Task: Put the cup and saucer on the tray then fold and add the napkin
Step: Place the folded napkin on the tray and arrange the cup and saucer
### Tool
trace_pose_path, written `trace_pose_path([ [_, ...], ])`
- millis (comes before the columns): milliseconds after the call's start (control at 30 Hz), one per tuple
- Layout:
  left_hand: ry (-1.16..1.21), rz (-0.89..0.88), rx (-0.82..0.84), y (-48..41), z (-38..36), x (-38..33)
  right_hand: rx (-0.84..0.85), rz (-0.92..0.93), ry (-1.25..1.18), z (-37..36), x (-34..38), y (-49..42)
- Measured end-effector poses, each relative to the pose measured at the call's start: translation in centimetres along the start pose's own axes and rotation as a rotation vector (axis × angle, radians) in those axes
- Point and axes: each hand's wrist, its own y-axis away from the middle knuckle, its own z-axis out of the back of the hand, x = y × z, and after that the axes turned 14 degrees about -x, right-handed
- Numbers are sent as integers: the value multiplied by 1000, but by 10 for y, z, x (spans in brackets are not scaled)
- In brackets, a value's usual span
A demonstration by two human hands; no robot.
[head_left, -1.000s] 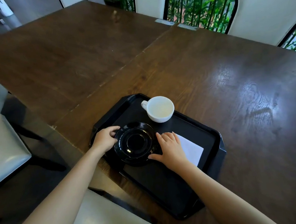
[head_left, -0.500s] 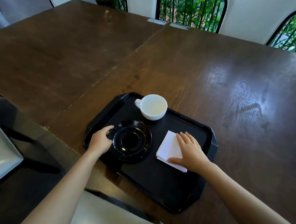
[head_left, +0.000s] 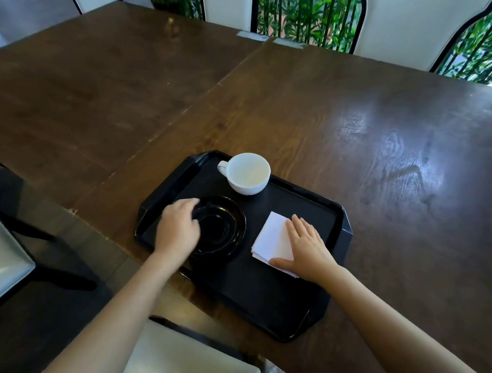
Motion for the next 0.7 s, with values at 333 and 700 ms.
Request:
trace_pose_path([
  [333, 55, -283, 323, 84, -53, -80, -31, -65, 53, -3, 2, 16],
  [700, -23, -287, 380, 80, -57, -75, 7, -103, 86, 2, 7, 19],
])
